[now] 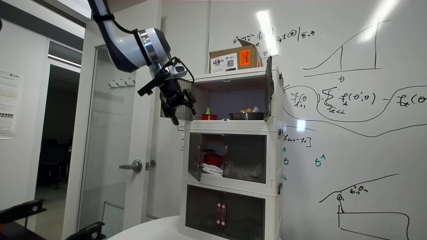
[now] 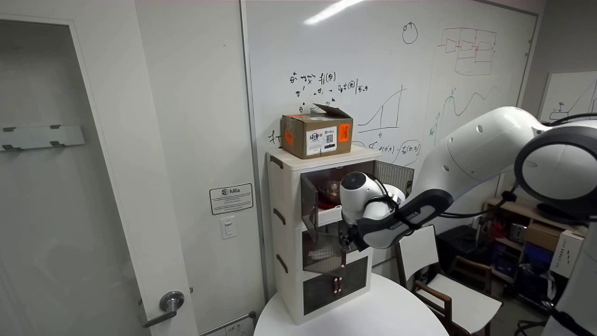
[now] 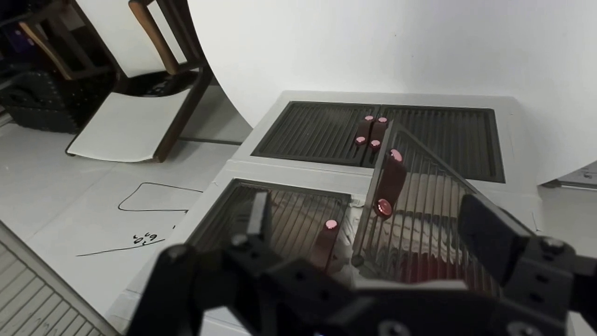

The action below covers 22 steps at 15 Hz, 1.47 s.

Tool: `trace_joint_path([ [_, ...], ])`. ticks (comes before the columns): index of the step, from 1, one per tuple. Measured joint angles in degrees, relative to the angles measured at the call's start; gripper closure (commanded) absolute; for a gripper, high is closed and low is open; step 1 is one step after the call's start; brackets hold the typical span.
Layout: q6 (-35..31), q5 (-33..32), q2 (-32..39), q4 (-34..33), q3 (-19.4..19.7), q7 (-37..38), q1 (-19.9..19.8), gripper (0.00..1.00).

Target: Open the cabinet door

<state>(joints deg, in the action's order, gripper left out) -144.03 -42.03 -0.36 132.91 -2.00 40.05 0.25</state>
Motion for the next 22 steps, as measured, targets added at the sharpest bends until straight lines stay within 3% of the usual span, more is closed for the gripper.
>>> trace_joint_path([
  [6,-6.18,-1.10,3.14,0.67,0.35,-1.55,-0.04,0.00],
  [11,-14.79,0.06,6.61,-0.17,0.79,-12.65,-1.27,0.00],
  [22,-14.65,-0.03,16.71,-13.14,0.86,-21.52,-2.70,0.00],
])
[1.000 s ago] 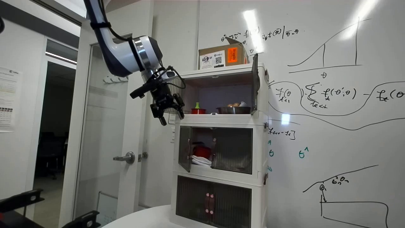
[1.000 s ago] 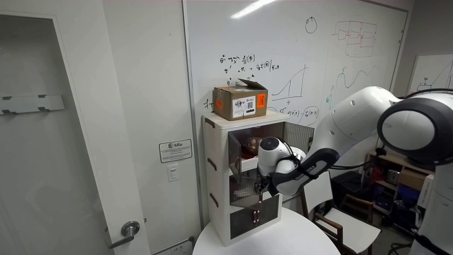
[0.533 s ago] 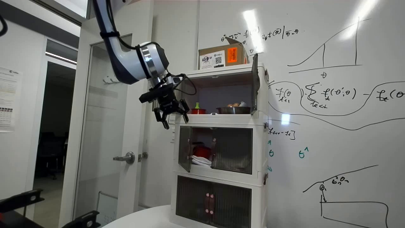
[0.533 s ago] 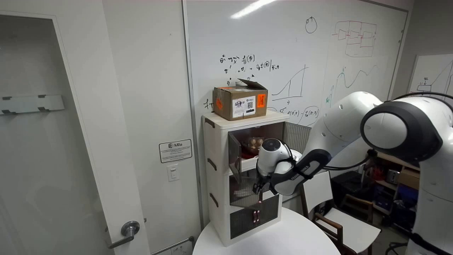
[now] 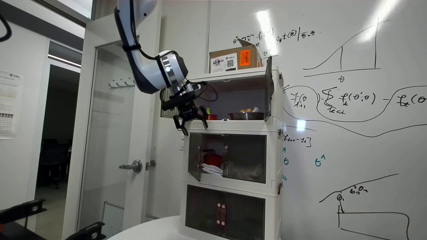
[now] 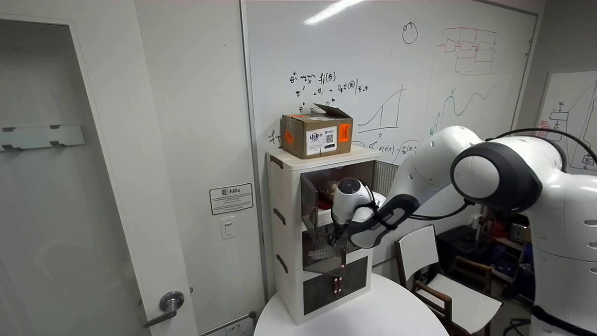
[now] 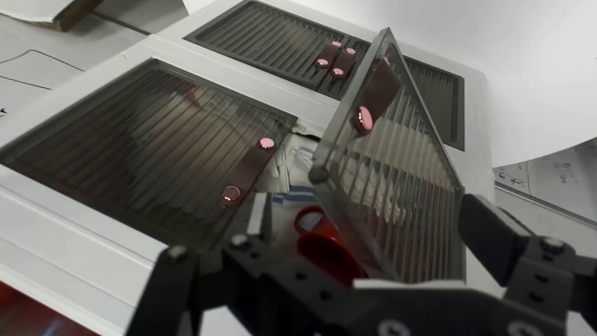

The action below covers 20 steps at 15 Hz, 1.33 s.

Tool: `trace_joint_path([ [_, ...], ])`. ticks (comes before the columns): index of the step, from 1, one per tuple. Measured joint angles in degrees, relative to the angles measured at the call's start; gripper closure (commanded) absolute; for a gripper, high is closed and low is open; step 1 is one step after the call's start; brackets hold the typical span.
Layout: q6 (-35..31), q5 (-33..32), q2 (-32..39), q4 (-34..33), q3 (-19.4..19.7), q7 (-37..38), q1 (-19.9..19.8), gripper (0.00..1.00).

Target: Open the cabinet door

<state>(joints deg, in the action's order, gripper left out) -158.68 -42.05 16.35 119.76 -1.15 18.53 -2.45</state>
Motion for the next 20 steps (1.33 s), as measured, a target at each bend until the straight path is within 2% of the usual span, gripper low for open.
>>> trace_joint_path([
  [5,0.34,1.22,4.31,-3.21,-0.85,-4.34,0.45,0.00],
  [10,0.34,13.03,4.73,-3.27,-1.15,-12.47,2.78,0.00],
  [15,0.35,23.25,2.00,-2.75,-1.35,-14.26,4.23,0.00],
  [20,2.44,34.22,-0.13,-1.52,-2.49,-18.05,3.76,0.00],
])
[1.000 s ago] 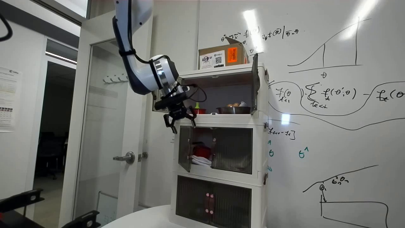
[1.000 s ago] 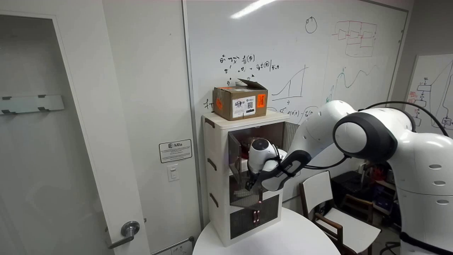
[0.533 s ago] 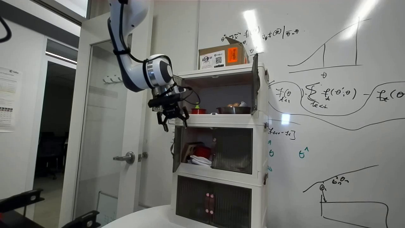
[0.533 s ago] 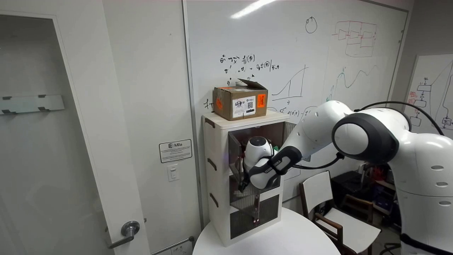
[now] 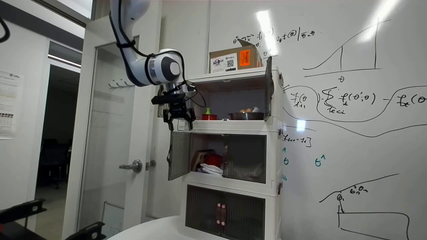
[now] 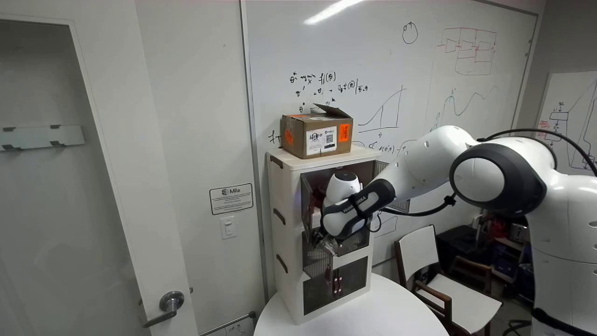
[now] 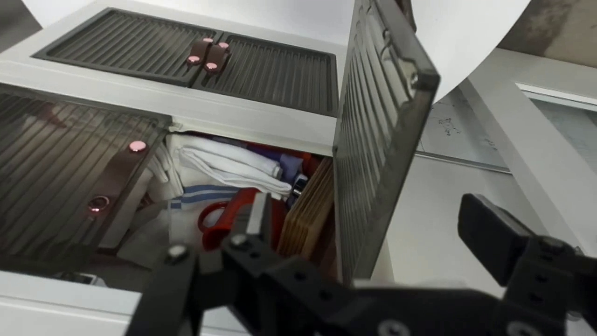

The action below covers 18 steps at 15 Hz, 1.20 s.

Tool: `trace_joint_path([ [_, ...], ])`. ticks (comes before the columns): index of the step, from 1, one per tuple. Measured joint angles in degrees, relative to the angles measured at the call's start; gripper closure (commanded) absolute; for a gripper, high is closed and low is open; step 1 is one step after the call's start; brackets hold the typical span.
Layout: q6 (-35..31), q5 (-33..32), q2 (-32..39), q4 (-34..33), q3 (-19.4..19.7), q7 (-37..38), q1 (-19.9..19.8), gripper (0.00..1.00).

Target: Open the cabinet door

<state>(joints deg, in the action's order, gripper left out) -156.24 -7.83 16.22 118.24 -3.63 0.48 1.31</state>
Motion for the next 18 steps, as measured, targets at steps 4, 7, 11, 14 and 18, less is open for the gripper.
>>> trace_joint_path([
  [4,-0.05,2.28,-0.90,0.37,1.01,0.76,-0.27,0.00],
  [7,-0.99,2.90,-2.79,0.75,2.97,3.18,-0.55,0.00],
  [11,-1.11,-0.52,-4.68,2.01,6.60,8.64,-0.25,0.00],
  [14,-1.11,-6.19,-4.12,2.81,9.55,15.36,0.45,0.00],
  [18,-1.10,-8.65,-3.84,5.70,12.25,16.19,-0.07,0.00],
])
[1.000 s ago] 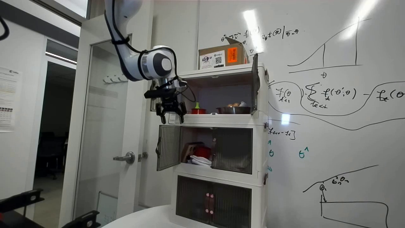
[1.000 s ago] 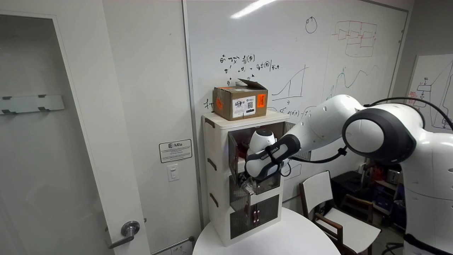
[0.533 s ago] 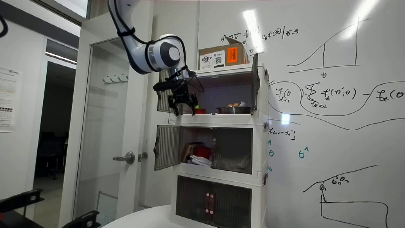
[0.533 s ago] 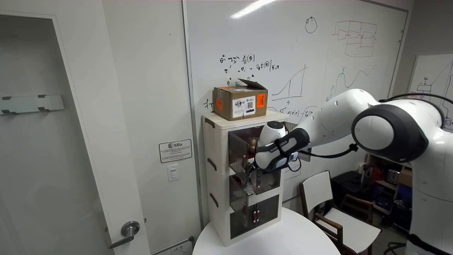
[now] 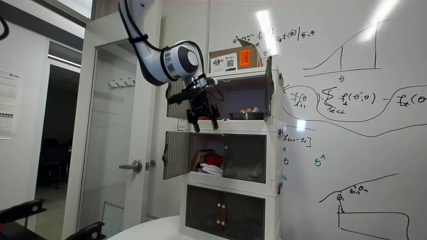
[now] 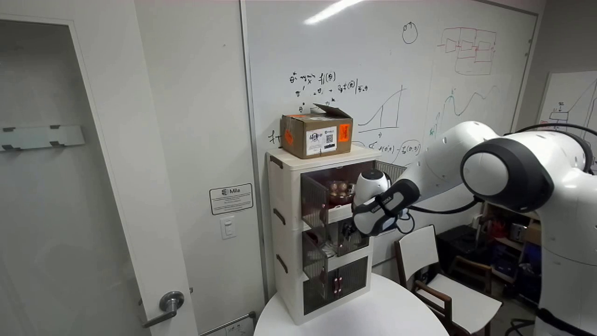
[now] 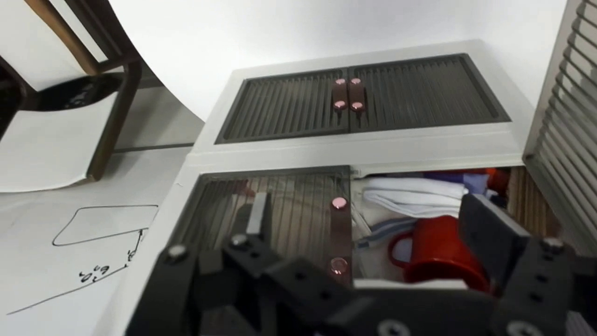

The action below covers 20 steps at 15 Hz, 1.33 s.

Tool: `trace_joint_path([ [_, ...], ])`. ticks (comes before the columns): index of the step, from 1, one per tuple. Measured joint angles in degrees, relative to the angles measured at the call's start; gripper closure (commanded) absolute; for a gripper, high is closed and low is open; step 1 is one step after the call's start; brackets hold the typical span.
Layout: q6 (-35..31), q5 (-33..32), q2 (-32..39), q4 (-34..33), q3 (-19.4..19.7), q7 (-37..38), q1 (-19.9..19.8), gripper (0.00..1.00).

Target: Open the cabinet door

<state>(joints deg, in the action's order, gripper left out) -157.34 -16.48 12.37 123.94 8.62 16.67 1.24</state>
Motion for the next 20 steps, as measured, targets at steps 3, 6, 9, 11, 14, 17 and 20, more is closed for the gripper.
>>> trace_joint_path([
  [3,-0.16,1.90,-1.05,3.98,-0.20,-6.04,-2.23,0.00],
  [6,-0.30,7.66,-4.09,9.32,-2.06,-17.59,-5.51,0.00],
  [9,-1.37,18.02,-8.38,15.39,-10.03,-30.39,-11.98,0.00],
  [11,-1.43,27.34,-11.28,18.17,-15.27,-38.96,-14.64,0.00],
  [14,-0.36,40.38,-15.34,20.12,-13.74,-51.13,-10.96,0.00],
  [17,-0.66,45.45,-19.65,23.46,-10.91,-58.06,-11.92,0.00],
  [20,-1.00,45.44,-22.45,26.02,-9.66,-58.33,-13.38,0.00],
])
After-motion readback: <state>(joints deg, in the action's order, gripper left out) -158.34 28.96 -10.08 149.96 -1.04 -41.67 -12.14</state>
